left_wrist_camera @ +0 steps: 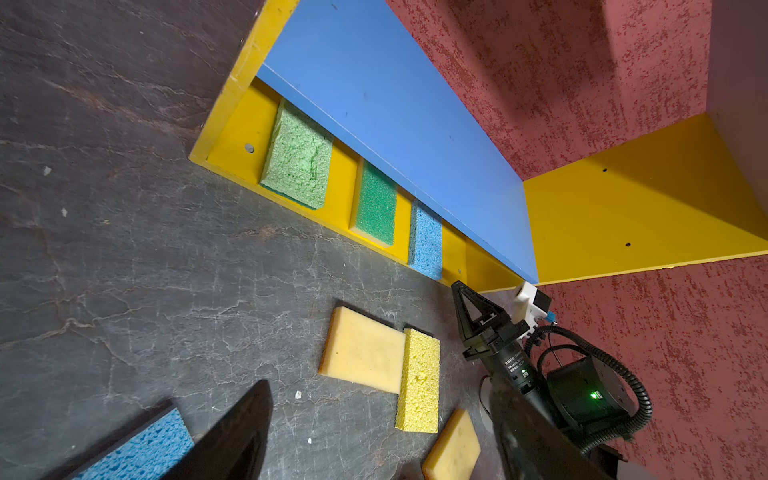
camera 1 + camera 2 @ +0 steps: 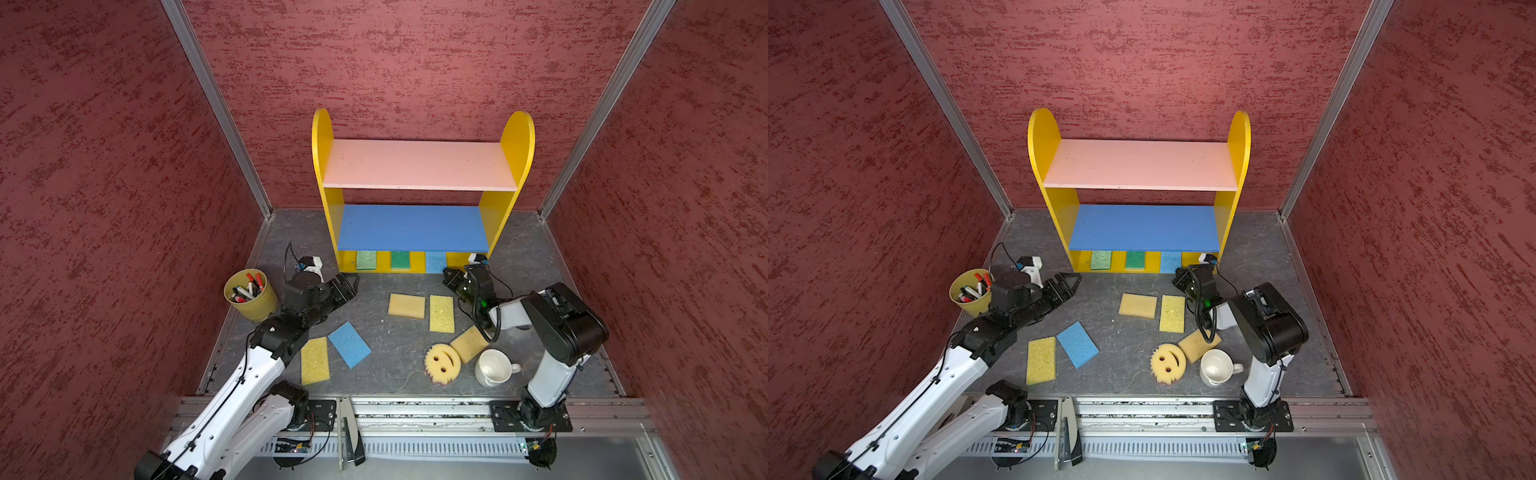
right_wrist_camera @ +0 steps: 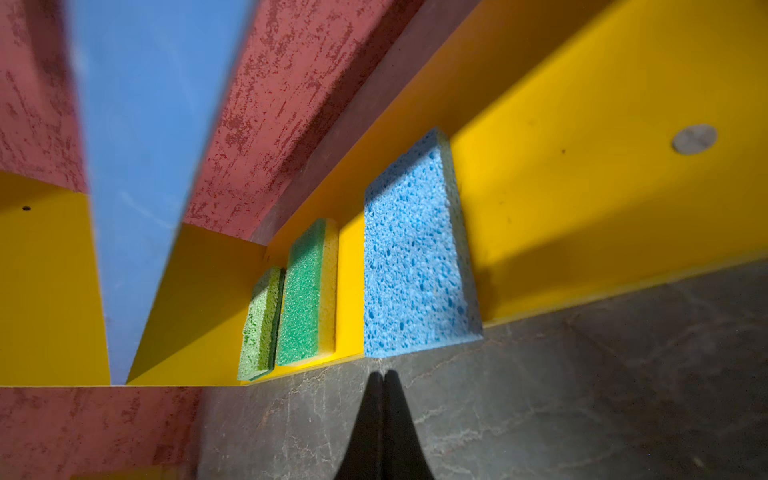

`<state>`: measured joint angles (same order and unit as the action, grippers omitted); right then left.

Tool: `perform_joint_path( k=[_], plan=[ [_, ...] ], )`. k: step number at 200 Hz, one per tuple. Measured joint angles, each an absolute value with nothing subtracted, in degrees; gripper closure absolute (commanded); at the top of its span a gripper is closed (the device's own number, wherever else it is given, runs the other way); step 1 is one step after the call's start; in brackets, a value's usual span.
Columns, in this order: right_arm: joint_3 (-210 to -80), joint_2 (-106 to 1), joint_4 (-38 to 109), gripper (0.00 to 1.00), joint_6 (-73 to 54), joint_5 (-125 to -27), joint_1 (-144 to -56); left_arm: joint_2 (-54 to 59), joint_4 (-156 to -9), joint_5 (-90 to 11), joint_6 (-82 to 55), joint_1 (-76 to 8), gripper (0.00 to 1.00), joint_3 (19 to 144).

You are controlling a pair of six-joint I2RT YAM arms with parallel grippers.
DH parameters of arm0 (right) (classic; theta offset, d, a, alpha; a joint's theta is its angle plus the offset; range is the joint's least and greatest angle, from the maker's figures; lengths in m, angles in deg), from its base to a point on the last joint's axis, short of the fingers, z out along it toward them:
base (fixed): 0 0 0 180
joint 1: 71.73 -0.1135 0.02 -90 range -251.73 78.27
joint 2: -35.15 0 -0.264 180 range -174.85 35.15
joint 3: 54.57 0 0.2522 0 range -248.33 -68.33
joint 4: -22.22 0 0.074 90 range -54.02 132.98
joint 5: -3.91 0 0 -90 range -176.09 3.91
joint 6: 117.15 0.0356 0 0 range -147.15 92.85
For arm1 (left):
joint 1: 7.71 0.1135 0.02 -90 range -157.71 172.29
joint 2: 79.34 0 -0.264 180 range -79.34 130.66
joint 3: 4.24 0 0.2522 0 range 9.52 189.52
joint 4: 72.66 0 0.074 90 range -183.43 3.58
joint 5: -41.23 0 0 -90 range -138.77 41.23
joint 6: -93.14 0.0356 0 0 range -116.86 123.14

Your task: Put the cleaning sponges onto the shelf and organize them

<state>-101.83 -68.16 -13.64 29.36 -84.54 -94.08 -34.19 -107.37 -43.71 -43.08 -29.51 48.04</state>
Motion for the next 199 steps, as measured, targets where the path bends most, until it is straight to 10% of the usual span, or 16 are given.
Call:
perform_joint_path(
  k=[199],
  plan=[
    [-104.4,-83.6,-29.9,1.0,47.7,-85.2,-94.9,-35.4,-107.5,-43.7,-43.1,-28.5,0.17,47.8]
  ],
)
